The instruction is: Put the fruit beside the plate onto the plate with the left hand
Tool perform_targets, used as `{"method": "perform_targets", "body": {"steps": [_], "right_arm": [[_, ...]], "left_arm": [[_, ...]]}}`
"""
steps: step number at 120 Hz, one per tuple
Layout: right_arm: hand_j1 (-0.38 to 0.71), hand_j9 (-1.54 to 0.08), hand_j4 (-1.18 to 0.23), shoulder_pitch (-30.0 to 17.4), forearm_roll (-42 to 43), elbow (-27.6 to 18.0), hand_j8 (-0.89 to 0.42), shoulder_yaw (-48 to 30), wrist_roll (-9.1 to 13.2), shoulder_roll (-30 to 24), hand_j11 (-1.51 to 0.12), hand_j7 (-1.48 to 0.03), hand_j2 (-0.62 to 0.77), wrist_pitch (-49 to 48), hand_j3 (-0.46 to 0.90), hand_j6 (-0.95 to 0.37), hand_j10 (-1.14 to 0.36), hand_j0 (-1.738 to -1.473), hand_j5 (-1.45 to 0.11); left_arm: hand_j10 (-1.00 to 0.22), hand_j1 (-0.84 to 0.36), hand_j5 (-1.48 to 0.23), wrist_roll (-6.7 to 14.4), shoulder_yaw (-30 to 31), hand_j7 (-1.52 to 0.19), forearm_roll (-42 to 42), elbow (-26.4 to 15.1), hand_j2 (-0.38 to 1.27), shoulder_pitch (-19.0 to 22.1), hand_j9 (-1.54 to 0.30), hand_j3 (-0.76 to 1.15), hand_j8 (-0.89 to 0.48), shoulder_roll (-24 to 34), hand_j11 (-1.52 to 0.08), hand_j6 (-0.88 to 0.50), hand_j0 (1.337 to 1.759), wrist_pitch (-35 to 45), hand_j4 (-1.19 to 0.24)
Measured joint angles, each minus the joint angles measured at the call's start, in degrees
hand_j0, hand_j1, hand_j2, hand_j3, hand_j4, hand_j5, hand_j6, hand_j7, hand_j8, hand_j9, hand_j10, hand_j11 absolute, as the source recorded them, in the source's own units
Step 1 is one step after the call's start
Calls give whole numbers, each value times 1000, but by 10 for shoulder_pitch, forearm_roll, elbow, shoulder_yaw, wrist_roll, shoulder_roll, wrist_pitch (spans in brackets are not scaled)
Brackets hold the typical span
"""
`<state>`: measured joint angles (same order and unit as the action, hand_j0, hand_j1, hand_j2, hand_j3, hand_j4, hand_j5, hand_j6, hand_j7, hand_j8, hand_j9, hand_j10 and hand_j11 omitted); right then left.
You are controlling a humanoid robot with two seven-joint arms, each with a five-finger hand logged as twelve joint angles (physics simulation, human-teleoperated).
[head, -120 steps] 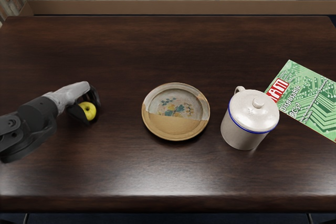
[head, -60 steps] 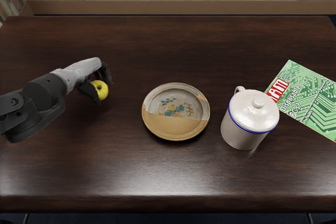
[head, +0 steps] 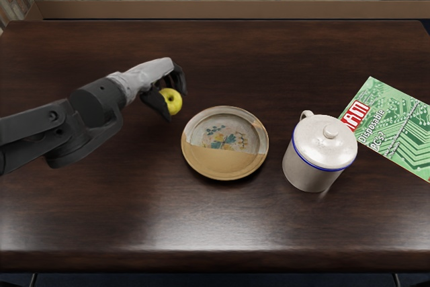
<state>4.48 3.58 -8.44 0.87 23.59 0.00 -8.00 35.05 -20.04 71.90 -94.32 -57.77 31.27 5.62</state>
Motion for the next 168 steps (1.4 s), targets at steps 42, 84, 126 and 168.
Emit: {"method": "perform_targets", "body": {"steps": [42,84,126,168], "right_arm": [[-349,0,0,-1,0,0,0,1,0,0,0,0,0,0,0,0,0,-1658,0],[-349,0,0,-2,0,0,0,1,0,0,0,0,0,0,0,0,0,-1658,0],[-349,0,0,-2,0,0,0,0,0,0,0,0,0,0,0,0,0,-1658,0],[-349,0,0,-1,0,0,0,0,0,0,0,0,0,0,0,0,0,-1658,0]], "left_arm": [[-664,-243,-1010,0,4,-980,-21,2,466,-17,-974,0,-463,-61,-967,-524,1655,0,-713],[-673,-253,-1012,0,12,-983,-23,37,498,-9,-976,0,-478,-132,-975,-527,1655,0,-719],[-399,-41,-563,0,14,-553,-21,47,210,-10,-547,0,-317,-137,-548,-338,1657,9,-409],[-141,198,-190,0,-93,-188,-316,-3,53,-51,-187,0,-127,-2,-187,-131,1658,-70,-143]]}}
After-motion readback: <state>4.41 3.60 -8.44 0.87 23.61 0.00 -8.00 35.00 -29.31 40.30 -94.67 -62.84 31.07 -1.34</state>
